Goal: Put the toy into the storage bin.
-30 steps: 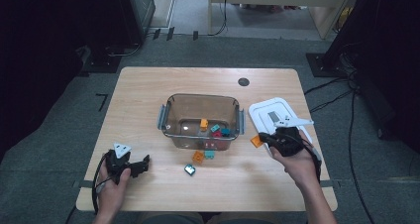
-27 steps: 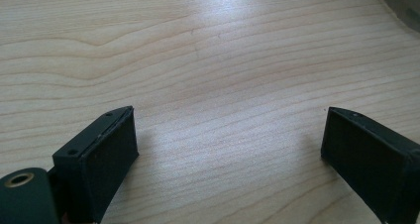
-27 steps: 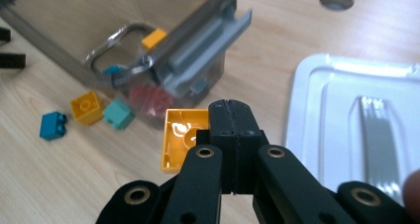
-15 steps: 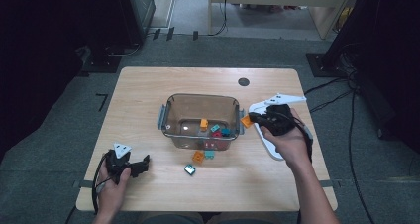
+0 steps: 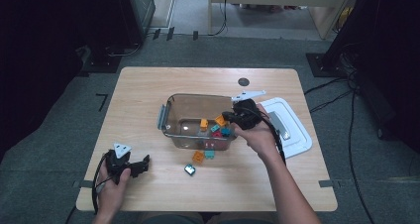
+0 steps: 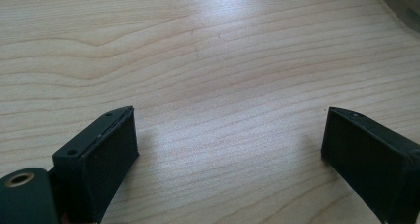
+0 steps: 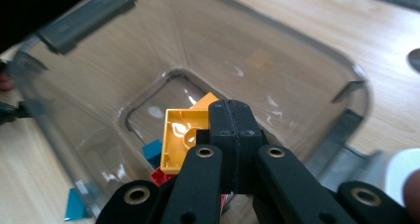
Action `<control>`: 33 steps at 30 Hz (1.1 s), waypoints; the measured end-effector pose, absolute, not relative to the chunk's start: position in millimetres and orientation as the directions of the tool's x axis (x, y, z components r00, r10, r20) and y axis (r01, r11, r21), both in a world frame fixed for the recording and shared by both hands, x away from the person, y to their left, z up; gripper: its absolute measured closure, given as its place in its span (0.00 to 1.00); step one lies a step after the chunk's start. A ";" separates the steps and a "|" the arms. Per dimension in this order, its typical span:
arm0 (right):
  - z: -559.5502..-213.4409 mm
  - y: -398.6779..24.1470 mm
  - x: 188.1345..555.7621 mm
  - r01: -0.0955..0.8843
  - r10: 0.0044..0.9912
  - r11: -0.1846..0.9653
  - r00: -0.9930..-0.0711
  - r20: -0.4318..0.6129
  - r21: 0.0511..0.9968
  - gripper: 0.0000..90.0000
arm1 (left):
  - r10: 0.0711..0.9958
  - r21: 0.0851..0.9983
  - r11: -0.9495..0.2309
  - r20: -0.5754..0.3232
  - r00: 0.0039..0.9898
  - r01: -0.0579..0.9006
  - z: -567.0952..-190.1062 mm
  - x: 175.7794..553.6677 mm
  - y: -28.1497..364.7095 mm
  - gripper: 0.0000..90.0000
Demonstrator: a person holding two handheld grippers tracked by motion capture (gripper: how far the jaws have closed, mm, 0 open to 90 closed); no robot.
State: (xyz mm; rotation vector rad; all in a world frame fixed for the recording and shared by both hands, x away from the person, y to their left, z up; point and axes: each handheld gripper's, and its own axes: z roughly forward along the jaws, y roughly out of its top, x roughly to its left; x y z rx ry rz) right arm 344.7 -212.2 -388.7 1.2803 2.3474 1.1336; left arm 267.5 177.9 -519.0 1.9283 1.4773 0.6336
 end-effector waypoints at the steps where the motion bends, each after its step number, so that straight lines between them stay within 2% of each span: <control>1: -392.7 -209.5 347.6 0.615 0.797 0.324 -0.587 0.143 0.719 1.00 | 0.966 0.721 -0.183 0.005 0.260 0.668 -518.9 267.4 178.0 0.08; 7: -408.6 -201.9 357.4 0.647 0.805 0.350 -0.577 0.135 0.677 0.99 | 0.966 0.721 -0.182 0.003 0.259 0.669 -518.9 267.4 177.9 0.08; 10: -408.1 -202.6 356.6 0.658 0.792 0.326 -0.582 0.184 0.679 0.84 | 0.966 0.721 -0.182 0.003 0.259 0.669 -518.9 267.4 177.9 0.08; 17: -397.7 -213.9 345.5 0.647 0.795 0.294 -0.574 0.197 0.703 0.64 | 0.966 0.722 -0.182 0.004 0.259 0.668 -518.9 267.5 177.9 0.08; 25: -379.7 -238.3 323.7 0.623 0.792 0.246 -0.571 0.216 0.743 0.49 | 0.966 0.722 -0.182 0.004 0.259 0.668 -518.9 267.5 177.9 0.08; 33: -372.2 -261.7 290.3 0.604 0.802 0.208 -0.555 0.219 0.769 0.43 | 0.966 0.722 -0.180 0.002 0.258 0.668 -518.9 267.5 177.8 0.08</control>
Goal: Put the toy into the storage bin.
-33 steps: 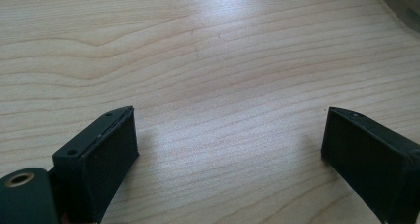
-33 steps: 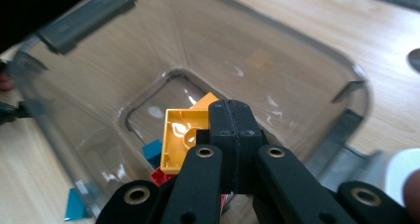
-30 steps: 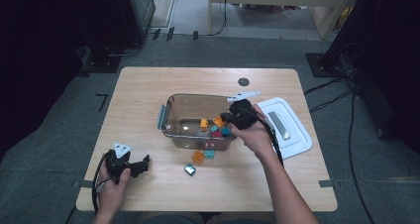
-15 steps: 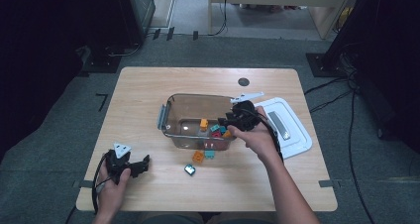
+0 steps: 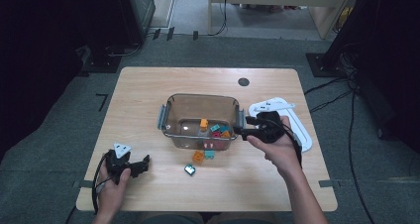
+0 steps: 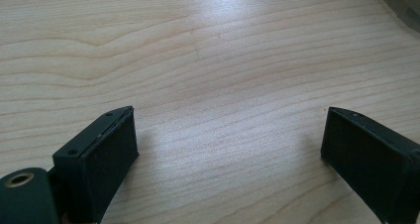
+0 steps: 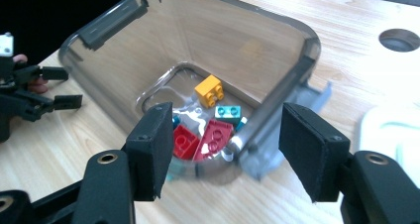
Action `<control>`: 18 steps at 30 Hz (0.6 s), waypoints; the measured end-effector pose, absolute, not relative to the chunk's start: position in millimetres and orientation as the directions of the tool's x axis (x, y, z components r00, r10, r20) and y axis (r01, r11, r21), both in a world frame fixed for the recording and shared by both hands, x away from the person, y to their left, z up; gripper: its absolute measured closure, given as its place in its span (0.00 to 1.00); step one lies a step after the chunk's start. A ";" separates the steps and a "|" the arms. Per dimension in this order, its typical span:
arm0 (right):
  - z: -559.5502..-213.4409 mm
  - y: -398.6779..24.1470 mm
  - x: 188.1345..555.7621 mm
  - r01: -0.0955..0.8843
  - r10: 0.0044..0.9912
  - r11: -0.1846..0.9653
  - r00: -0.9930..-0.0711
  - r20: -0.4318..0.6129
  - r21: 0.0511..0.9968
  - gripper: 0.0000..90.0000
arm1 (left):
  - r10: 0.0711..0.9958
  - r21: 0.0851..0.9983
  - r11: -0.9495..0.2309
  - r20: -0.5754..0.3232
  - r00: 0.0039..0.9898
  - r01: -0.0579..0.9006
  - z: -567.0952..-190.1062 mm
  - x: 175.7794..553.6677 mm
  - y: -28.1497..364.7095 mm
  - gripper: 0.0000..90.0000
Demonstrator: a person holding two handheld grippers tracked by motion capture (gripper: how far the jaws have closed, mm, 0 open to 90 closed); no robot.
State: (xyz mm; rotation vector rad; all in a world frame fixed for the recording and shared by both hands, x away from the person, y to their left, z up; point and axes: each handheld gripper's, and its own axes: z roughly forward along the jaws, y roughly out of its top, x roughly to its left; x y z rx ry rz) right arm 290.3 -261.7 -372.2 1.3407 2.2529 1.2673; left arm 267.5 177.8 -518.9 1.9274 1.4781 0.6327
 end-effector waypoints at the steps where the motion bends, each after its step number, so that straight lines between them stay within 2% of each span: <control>1: -371.8 -264.4 285.3 0.601 0.803 0.200 -0.553 0.223 0.774 0.43 | 0.966 0.721 -0.182 0.004 0.259 0.668 -518.9 267.5 177.9 0.08; 10: -390.0 -268.4 243.2 0.611 0.772 0.184 -0.574 0.271 0.770 0.43 | 0.966 0.721 -0.182 0.003 0.259 0.669 -518.9 267.4 177.9 0.08; 18: -432.4 -251.8 236.5 0.659 0.762 0.214 -0.575 0.299 0.721 0.43 | 0.966 0.721 -0.182 0.003 0.259 0.669 -518.9 267.4 177.9 0.08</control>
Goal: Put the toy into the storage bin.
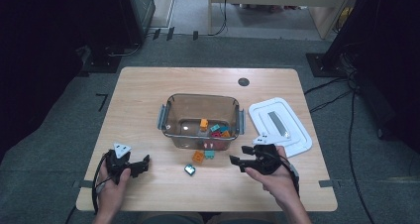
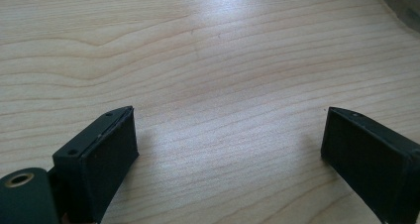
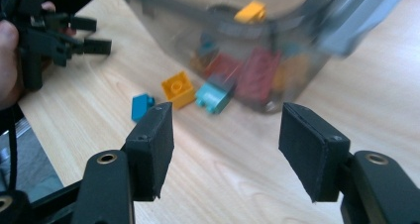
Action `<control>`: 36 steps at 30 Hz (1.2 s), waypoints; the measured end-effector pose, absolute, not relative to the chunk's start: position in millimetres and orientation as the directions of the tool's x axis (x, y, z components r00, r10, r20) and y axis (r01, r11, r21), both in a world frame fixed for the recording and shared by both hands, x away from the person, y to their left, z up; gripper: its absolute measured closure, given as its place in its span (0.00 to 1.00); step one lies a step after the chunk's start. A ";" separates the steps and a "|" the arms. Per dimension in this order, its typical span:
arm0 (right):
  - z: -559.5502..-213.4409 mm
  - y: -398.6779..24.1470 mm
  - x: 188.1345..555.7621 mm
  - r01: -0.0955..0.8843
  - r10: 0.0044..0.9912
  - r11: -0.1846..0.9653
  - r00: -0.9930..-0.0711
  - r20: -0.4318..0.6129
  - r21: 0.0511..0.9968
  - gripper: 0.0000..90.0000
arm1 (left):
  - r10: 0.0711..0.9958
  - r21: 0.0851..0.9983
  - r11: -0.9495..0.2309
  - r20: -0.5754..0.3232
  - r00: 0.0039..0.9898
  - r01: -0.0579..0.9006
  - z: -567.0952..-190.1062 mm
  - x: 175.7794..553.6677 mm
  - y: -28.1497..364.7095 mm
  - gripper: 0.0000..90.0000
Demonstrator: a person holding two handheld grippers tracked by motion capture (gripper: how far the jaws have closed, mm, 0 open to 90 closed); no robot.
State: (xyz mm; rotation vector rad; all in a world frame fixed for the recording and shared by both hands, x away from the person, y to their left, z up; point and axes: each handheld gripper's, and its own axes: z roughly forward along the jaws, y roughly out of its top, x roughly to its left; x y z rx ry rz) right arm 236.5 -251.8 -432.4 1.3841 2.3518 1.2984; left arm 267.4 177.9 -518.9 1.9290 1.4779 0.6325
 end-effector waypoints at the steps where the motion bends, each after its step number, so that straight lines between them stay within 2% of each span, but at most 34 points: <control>1: -437.7 -248.4 236.5 0.664 0.761 0.217 -0.574 0.302 0.715 0.43 | 0.966 0.721 -0.181 0.003 0.259 0.669 -518.9 267.4 177.8 0.08; 7: -465.5 -224.4 238.8 0.669 0.752 0.262 -0.593 0.287 0.695 0.44 | 0.966 0.721 -0.182 0.003 0.259 0.669 -518.9 267.4 177.9 0.08; 18: -498.0 -175.0 251.6 0.597 0.753 0.349 -0.638 0.163 0.722 0.46 | 0.966 0.721 -0.181 0.002 0.259 0.669 -518.9 267.4 177.9 0.08; 28: -507.5 -171.8 264.9 0.579 0.752 0.368 -0.646 0.133 0.727 0.44 | 0.966 0.721 -0.181 0.003 0.259 0.669 -518.9 267.4 177.9 0.08; 36: -516.4 -163.4 265.8 0.548 0.735 0.384 -0.669 0.113 0.743 0.38 | 0.966 0.721 -0.181 0.003 0.259 0.669 -518.9 267.4 177.9 0.08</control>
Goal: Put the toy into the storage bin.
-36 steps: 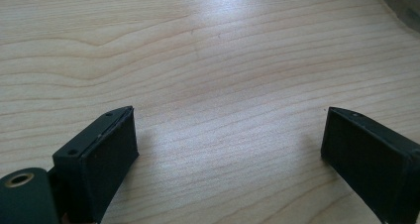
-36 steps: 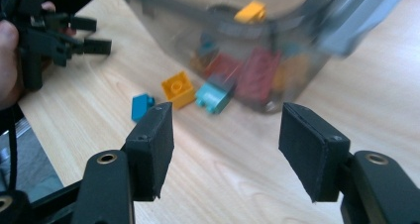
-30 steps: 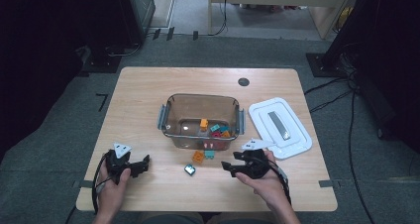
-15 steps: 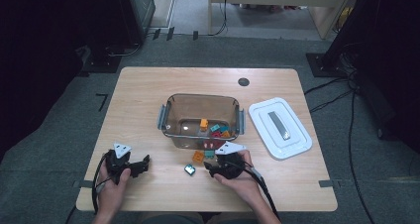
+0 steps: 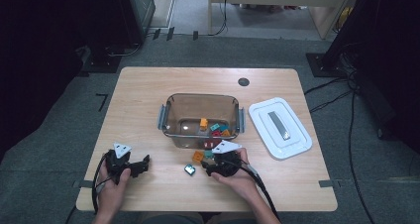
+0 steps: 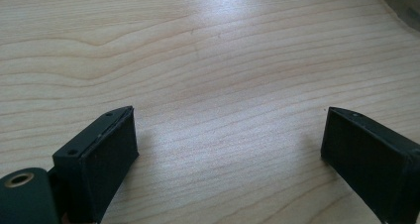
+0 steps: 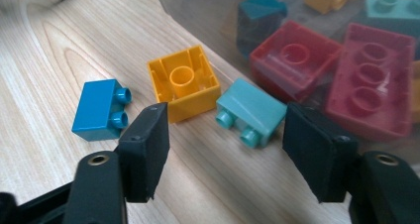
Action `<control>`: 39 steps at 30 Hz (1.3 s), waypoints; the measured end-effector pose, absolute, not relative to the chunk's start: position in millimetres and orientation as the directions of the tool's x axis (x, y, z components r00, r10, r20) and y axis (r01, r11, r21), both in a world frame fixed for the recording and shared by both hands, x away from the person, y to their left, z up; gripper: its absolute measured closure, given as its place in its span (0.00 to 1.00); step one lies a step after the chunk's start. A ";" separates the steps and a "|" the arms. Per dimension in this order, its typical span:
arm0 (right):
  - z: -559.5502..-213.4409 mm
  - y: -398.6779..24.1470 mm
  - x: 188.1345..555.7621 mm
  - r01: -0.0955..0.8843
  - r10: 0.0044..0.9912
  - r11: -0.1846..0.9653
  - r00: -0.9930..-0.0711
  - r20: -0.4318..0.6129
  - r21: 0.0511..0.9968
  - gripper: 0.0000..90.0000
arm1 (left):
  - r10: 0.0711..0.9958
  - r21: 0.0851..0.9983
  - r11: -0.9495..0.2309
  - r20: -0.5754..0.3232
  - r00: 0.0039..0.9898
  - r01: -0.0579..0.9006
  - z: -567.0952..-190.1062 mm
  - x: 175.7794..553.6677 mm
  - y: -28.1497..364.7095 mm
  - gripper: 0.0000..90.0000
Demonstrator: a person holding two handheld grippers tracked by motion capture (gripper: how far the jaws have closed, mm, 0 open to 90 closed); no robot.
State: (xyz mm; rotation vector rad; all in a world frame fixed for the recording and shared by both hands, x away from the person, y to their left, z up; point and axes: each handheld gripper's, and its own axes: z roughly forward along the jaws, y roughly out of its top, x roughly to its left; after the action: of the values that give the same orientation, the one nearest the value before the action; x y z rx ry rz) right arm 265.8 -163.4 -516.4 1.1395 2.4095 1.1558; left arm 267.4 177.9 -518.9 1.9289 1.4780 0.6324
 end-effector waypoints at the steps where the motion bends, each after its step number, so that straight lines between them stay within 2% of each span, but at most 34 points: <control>1: -517.4 -161.7 265.4 0.548 0.733 0.388 -0.671 0.112 0.741 0.38 | 0.966 0.721 -0.181 0.003 0.259 0.669 -518.9 267.4 177.9 0.08; 5: -517.0 -158.1 261.2 0.526 0.701 0.405 -0.704 0.115 0.748 0.42 | 0.966 0.721 -0.182 0.003 0.259 0.669 -518.9 267.4 177.9 0.08; 9: -515.8 -152.1 255.8 0.504 0.668 0.424 -0.735 0.116 0.752 0.41 | 0.966 0.721 -0.181 0.003 0.259 0.669 -518.9 267.4 177.9 0.08; 16: -517.2 -145.3 257.3 0.530 0.723 0.381 -0.681 0.113 0.757 0.41 | 0.966 0.721 -0.181 0.003 0.259 0.669 -518.9 267.4 177.9 0.08; 19: -518.2 -144.0 258.1 0.532 0.750 0.353 -0.653 0.107 0.770 0.44 | 0.966 0.721 -0.181 0.003 0.259 0.669 -518.9 267.4 177.9 0.08; 21: -519.6 -141.9 257.6 0.532 0.773 0.340 -0.628 0.092 0.775 0.51 | 0.966 0.721 -0.181 0.003 0.259 0.669 -518.9 267.4 177.9 0.08; 28: -521.1 -134.5 253.7 0.518 0.775 0.377 -0.631 0.045 0.768 0.66 | 0.966 0.721 -0.181 0.003 0.259 0.669 -518.9 267.4 177.9 0.08; 39: -519.6 -148.2 242.6 0.510 0.742 0.397 -0.668 0.060 0.763 0.67 | 0.966 0.721 -0.181 0.003 0.259 0.669 -518.9 267.4 177.9 0.08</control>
State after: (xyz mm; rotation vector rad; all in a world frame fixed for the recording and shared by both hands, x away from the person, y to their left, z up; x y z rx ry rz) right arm 242.6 -148.2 -519.6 1.0944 2.3688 1.1401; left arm 267.4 177.9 -518.9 1.9289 1.4781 0.6324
